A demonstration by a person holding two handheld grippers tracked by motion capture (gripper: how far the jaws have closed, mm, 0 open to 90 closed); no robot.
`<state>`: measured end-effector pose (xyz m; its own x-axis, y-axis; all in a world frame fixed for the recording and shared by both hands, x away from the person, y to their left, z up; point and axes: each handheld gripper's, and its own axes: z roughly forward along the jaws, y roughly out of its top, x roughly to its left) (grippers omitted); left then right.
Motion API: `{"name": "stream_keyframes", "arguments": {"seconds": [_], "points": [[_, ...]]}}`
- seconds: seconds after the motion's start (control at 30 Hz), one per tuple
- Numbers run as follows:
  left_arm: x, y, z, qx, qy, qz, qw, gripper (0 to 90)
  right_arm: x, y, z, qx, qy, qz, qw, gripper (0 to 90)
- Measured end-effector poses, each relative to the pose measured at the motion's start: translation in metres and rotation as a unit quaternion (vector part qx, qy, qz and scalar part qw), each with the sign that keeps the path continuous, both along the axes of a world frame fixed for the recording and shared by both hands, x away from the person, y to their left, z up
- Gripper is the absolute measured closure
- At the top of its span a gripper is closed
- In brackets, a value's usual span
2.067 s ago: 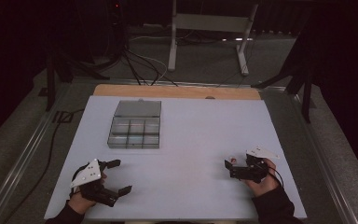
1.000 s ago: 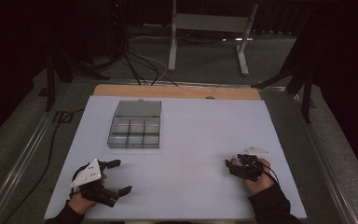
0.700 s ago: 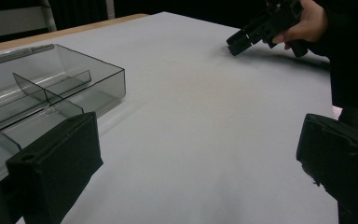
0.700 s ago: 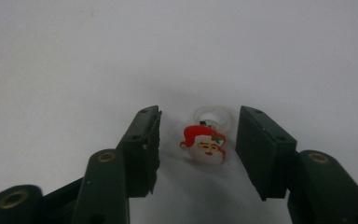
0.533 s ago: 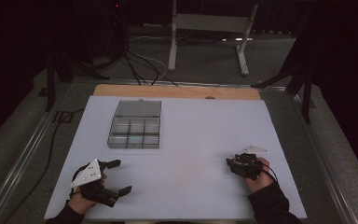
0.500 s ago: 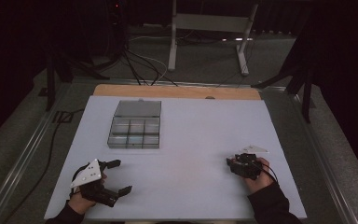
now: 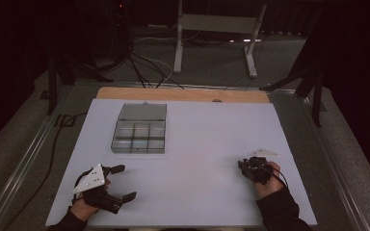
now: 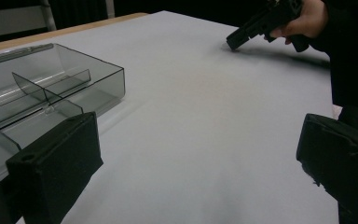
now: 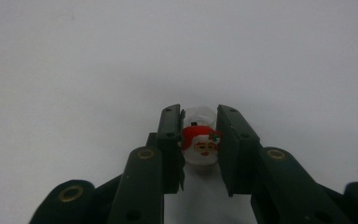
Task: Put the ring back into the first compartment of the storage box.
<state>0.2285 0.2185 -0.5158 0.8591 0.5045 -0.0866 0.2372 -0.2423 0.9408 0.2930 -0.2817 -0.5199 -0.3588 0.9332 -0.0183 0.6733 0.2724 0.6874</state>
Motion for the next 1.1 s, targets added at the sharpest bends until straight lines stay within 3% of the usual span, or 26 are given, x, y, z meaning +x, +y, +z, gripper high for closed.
{"name": "stream_keyframes", "arguments": {"seconds": [1.1], "points": [[0.0,0.0,0.0,0.001,0.002,0.001,1.0,0.5,-0.004,0.024,0.009,-0.001,-0.003,0.048,0.9988,72.0]]}}
